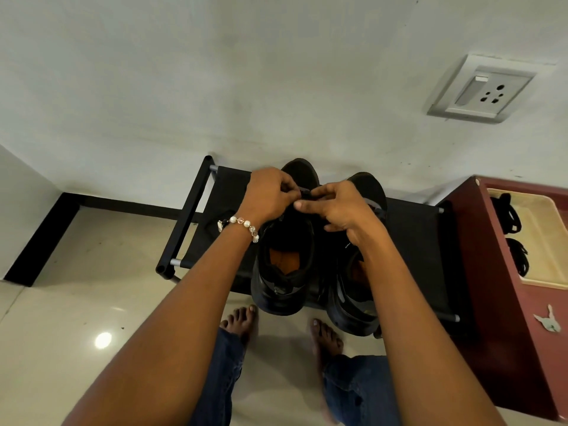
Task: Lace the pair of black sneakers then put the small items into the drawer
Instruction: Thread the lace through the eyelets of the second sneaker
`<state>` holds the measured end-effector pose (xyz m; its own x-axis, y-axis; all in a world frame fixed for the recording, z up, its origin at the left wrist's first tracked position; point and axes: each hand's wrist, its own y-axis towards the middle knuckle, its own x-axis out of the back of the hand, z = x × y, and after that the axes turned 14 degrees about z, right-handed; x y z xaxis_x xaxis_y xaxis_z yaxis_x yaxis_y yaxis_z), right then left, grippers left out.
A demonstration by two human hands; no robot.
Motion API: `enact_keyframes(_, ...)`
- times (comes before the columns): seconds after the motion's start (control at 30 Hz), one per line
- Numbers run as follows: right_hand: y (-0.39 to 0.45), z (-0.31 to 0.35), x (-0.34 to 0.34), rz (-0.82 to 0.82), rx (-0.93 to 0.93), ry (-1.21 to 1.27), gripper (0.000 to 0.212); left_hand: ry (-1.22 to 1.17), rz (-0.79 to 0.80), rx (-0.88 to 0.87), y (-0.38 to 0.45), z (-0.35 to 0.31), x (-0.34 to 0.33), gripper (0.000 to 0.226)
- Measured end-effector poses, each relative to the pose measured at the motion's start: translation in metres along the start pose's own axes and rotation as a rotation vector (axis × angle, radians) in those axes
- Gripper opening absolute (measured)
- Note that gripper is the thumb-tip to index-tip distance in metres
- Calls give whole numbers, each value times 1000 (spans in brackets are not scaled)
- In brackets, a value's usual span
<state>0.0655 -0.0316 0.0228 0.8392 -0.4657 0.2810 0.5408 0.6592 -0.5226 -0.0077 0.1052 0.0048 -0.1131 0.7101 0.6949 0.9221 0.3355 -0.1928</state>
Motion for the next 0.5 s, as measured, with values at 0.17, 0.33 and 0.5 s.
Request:
enact_keyframes(0.17,-1,0,-1,78,-66,-17,39,45,-4,108,4,-1,-8,10)
enact_keyframes(0.33,-3,-1,3,55,-44,54,14,12,-40,162,4,-2,-12,10)
enact_keyframes(0.5,-5,-1,4,53,-27,67,8,90,-72,161,2,-6,-16,13)
